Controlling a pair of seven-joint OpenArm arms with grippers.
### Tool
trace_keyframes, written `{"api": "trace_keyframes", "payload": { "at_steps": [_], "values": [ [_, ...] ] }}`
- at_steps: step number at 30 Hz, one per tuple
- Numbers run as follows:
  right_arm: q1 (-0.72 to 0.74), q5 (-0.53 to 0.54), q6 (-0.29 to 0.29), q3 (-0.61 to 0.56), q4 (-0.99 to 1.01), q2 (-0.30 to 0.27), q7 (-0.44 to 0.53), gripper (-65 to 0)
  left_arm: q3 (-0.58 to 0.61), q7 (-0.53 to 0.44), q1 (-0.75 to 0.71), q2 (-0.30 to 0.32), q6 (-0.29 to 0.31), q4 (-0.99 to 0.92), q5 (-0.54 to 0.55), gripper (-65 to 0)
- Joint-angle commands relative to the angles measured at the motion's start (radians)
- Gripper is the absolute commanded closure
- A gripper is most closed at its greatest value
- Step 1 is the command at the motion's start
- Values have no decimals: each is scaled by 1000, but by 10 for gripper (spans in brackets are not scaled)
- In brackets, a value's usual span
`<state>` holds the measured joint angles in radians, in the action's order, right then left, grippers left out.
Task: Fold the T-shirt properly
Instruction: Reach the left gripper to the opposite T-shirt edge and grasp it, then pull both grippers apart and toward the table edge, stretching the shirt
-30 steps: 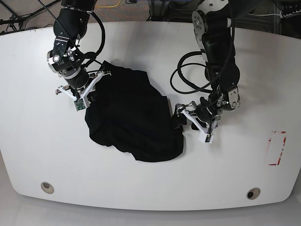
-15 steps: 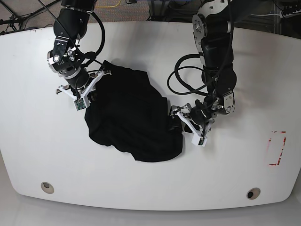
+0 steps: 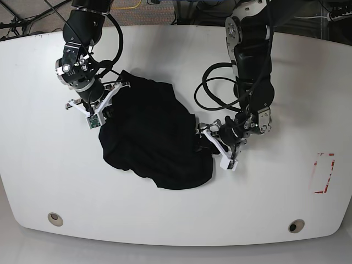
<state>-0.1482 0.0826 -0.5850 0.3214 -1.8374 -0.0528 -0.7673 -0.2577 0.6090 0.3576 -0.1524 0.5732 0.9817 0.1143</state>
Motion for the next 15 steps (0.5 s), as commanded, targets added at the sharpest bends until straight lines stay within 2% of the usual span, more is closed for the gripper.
{"api": "trace_keyframes", "payload": {
  "at_steps": [1,8,15],
  "values": [
    [13,13,0,2,-23,-8,24,0,18,35,10,-5,-15,-4,-10,-399],
    [12,10,-1,2,-21,-7,21,0,53,27,26,-5,-39,-21,0,-334],
    [12,10,-2,2,-21,-6,23,0,63,14,31,-5,-79,-40,2,-229]
  ]
}}
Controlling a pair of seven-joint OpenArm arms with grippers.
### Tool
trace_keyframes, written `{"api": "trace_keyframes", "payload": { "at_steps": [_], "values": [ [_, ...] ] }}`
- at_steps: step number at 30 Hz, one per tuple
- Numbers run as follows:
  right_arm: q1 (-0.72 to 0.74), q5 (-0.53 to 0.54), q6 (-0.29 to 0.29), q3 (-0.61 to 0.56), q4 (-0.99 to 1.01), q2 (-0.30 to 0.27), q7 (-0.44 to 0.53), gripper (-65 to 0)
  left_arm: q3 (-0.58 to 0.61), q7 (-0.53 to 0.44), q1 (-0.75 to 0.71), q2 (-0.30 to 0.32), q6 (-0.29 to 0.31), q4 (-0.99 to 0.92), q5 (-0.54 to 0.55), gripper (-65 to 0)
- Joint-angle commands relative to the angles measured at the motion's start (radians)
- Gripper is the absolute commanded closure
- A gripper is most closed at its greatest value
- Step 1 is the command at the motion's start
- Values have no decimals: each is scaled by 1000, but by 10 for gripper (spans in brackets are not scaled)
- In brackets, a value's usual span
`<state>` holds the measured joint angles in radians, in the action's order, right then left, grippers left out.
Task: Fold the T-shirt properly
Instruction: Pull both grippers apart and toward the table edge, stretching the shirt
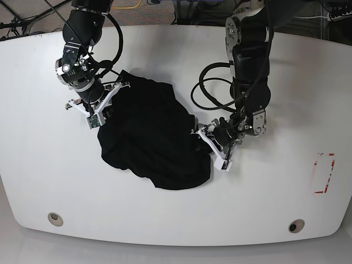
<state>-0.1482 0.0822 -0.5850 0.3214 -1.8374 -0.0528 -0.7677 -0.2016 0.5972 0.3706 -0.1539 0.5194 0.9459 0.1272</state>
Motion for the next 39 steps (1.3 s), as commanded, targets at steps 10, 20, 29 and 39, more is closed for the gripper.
{"api": "trace_keyframes", "payload": {
  "at_steps": [10,20,29,39],
  "values": [
    [12,11,-1,2,-22,-6,26,0,7,26,26,-3,-39,-16,-11,-58],
    [13,13,0,5,-29,-6,20,0,1,31,27,-3,-12,-8,-7,-7],
    [12,11,-3,9,-97,-7,14,0,-2,35,24,2,-15,-22,-6,-15],
    [9,8,-2,8,-186,-12,7,0,-6,16,18,44,-16,-20,1,-13]
  ]
}}
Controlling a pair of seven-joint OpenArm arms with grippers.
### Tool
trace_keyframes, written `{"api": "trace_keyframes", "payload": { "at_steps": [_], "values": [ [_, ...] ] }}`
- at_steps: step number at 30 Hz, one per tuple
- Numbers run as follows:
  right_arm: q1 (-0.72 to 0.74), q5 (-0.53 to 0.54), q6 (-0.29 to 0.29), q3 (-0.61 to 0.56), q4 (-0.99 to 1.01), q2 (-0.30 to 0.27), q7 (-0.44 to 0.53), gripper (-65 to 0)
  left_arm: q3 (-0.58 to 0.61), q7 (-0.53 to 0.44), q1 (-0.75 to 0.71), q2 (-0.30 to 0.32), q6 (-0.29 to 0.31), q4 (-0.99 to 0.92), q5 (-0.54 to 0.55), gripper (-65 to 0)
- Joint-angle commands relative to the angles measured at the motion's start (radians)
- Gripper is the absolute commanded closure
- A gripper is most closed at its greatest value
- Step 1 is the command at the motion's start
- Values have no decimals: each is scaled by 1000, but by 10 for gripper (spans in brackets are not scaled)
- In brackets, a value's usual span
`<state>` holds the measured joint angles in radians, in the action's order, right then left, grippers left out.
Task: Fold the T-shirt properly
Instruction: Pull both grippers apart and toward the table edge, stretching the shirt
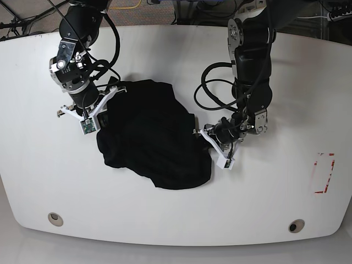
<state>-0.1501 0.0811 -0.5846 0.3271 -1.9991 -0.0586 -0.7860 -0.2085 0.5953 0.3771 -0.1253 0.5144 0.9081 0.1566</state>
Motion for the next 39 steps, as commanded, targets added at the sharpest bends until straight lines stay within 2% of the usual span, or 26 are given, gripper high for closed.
{"api": "trace_keyframes", "payload": {
  "at_steps": [1,14,26,28,39],
  "values": [
    [11,9,-2,1,-24,-7,25,0,0,20,8,20,-10,27,-28,-12],
    [25,12,-4,-1,10,-17,33,0,8,36,-96,75,-4,291,-32,-2],
    [59,8,-4,10,53,-24,46,0,15,57,-149,86,-3,482,-33,-4],
    [92,8,0,15,68,-22,41,0,16,75,-151,81,-4,578,-39,-3],
    [166,7,3,15,90,-46,53,0,18,101,-149,112,-6,694,-34,-2]
  ]
}}
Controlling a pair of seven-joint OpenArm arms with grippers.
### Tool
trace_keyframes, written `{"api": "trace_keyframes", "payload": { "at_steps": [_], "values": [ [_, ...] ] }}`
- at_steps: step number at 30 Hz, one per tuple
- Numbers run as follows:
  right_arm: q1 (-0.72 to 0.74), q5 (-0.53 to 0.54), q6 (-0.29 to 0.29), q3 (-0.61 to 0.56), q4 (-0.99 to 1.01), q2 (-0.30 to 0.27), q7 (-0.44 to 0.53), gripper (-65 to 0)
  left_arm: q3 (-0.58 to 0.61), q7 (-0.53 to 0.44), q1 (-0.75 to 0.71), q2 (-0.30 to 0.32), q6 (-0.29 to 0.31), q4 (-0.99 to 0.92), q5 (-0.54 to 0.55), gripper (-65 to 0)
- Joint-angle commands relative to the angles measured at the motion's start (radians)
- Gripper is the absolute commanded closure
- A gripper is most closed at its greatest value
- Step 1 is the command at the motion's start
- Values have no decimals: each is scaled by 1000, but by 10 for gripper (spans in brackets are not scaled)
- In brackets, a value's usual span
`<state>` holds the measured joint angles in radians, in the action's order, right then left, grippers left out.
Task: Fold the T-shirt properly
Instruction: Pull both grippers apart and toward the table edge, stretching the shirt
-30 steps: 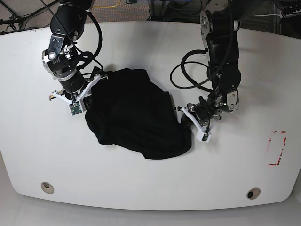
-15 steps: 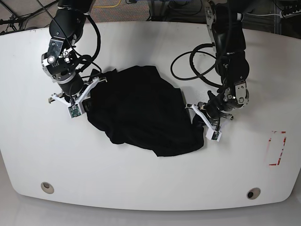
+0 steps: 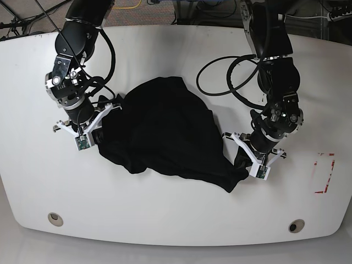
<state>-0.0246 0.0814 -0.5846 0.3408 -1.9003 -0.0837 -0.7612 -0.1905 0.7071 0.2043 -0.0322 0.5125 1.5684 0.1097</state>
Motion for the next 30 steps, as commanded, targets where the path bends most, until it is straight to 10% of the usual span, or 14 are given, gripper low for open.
{"api": "trace_keyframes", "payload": {
  "at_steps": [1,30],
  "values": [
    [58,6,2,0,-3,-29,26,0,1,-7,31,29,-7,43,13,0],
    [138,2,6,6,6,-97,18,0,-9,29,-63,155,-4,334,24,0]
  ]
}}
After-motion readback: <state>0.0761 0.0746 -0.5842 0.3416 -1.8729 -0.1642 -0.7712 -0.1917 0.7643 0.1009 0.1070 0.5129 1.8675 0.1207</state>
